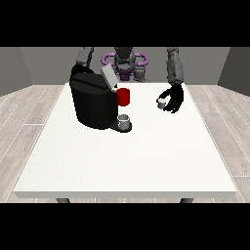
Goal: Insert the coffee pod into the coffee machine and close the lid
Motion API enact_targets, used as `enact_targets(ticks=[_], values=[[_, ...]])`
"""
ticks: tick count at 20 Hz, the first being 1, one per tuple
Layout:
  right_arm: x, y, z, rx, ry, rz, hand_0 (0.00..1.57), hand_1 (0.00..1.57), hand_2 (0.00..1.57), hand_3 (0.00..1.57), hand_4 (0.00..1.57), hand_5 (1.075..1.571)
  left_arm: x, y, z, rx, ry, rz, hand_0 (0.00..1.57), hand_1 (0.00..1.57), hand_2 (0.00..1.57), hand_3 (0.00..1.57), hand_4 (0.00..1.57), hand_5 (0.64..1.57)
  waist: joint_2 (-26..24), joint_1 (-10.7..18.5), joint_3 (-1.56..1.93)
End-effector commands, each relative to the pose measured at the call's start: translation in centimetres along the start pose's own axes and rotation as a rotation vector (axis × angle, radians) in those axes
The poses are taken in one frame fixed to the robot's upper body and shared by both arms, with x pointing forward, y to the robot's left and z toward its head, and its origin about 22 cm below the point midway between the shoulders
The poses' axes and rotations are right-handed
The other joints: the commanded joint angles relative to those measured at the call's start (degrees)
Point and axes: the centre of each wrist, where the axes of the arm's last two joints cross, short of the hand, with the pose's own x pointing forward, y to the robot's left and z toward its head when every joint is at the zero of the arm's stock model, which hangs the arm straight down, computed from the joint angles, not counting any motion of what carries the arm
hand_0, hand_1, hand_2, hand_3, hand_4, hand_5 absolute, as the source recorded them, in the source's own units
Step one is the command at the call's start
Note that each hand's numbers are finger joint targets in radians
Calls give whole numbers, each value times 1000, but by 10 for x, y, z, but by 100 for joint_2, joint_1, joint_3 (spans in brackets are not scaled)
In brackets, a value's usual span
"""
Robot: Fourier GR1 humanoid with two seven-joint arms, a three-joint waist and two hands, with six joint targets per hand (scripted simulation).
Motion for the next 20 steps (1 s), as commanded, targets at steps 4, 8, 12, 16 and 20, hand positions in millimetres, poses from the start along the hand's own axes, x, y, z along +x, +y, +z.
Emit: enact_targets(ticks=[4,8,12,16,20], values=[[-14,-8,7,-9,-17,-22,0,0,0,0,492,1571,0,2,-4,43,-59,-95,971,971,1086,863,323,1571,126,-54,-7],[-3,-14,-5,-18,-26,-41,0,0,0,0,515,1571,2,5,-9,-2,-12,-166,970,970,1054,793,319,1571,124,-43,-7],[-5,-7,2,-28,-11,-23,0,0,0,0,429,1571,-6,21,-9,-22,-61,-161,1225,1225,1358,1305,473,1571,106,-27,-8],[-15,-14,10,2,18,-29,0,0,0,0,430,1571,8,25,-17,-15,-147,-124,1468,1468,1468,1414,607,1571,-74,-136,-8],[-40,-21,4,-81,99,-44,0,0,0,0,438,1571,62,35,-39,-96,-235,-109,1388,1388,1408,1353,583,1571,-425,273,-4]])
